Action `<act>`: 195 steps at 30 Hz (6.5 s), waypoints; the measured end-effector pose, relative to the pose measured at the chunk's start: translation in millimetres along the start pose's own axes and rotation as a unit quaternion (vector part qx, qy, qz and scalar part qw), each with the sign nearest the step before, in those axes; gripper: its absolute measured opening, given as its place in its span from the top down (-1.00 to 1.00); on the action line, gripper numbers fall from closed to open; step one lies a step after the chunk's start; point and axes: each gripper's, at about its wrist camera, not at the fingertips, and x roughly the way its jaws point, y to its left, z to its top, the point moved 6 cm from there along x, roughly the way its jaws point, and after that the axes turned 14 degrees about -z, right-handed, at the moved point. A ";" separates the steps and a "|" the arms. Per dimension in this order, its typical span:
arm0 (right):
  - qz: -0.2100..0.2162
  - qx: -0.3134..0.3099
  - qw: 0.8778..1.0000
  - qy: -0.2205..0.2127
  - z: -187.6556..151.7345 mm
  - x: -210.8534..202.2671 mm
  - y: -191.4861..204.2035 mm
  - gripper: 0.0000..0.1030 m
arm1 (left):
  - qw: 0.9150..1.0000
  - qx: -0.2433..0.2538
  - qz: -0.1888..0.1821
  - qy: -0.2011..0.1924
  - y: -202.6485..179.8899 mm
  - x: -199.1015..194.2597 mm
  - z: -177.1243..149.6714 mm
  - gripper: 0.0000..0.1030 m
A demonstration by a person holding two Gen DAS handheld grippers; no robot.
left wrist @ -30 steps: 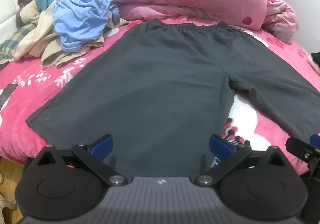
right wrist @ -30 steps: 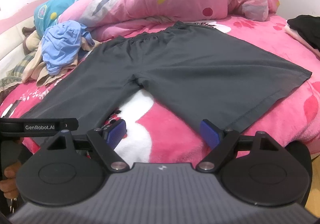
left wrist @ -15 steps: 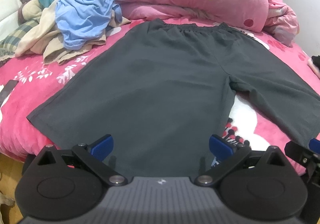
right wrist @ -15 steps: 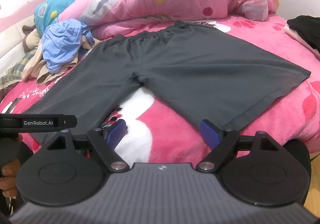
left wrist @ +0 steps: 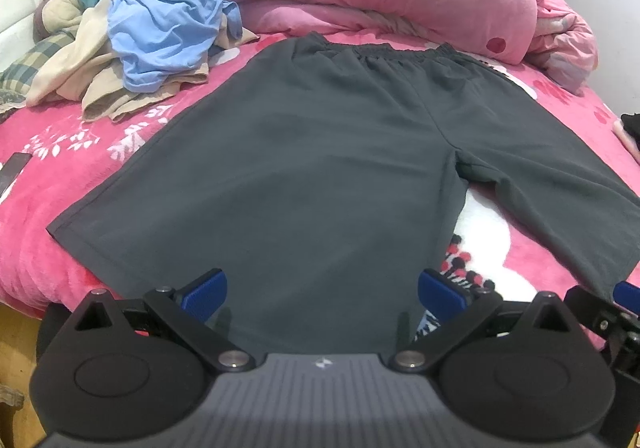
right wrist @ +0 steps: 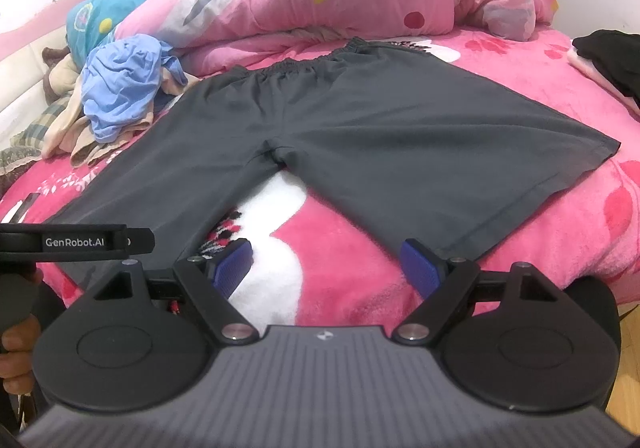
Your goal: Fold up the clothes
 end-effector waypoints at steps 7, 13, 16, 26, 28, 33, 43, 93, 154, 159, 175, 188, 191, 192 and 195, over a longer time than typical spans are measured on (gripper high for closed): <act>0.022 -0.022 0.999 -0.017 12.0 10.5 20.6 -0.58 | 0.999 -0.010 -0.030 -0.044 16.6 -14.3 -2.0 -0.99; 0.041 -0.040 0.998 -0.032 22.3 19.3 38.2 -0.57 | 0.995 -0.029 -0.025 -0.092 64.0 -26.0 7.3 -0.99; 0.051 -0.049 0.997 -0.039 27.3 23.7 47.1 -0.54 | 0.993 -0.055 -0.018 -0.100 95.6 -21.1 15.4 -0.97; 0.127 -0.157 0.979 -0.004 25.7 81.6 118.3 0.49 | 0.988 -0.088 -0.041 -0.118 155.3 11.9 21.7 -0.87; 0.124 -0.171 0.977 0.002 14.7 81.9 106.6 0.51 | 0.990 -0.067 -0.044 -0.119 157.0 13.2 20.1 -0.88; 0.128 -0.157 0.978 0.056 18.6 62.1 71.1 0.52 | 0.992 -0.046 -0.049 -0.108 156.6 9.1 28.0 -0.88; 0.145 -0.188 0.971 -0.030 162.6 113.8 67.6 0.50 | 0.983 0.055 -0.054 -0.166 135.2 32.3 181.4 -1.00; 0.246 -0.436 0.862 0.075 256.1 375.7 200.2 0.40 | 0.995 0.075 -0.045 -0.057 162.2 288.3 284.3 -0.95; 0.173 -0.566 0.806 -0.019 260.0 364.2 110.7 0.32 | 0.995 0.082 -0.002 -0.061 128.5 318.0 299.3 -1.00; 0.181 -0.595 0.783 0.029 261.4 370.0 116.7 0.32 | 0.995 0.075 0.004 -0.064 125.3 307.8 299.2 -1.00; 0.092 -0.565 0.816 -0.084 239.2 336.7 102.4 0.88 | 0.995 0.082 -0.005 -0.064 123.6 322.6 312.1 -1.00; 0.034 -0.552 0.823 -0.131 247.6 366.6 103.0 0.90 | 0.994 0.080 0.012 -0.071 116.6 336.8 321.9 -1.00; 0.040 -0.527 0.840 -0.124 247.7 375.3 100.7 0.86 | 0.994 0.078 0.011 -0.072 118.0 342.5 322.7 -1.00; 0.044 -0.514 0.847 -0.125 249.6 376.7 98.8 0.84 | 0.994 0.078 0.011 -0.073 117.6 344.7 323.2 -1.00; 0.073 -0.450 0.883 -0.117 265.2 373.8 85.6 0.41 | 0.994 0.076 0.010 -0.073 116.4 347.8 326.2 -1.00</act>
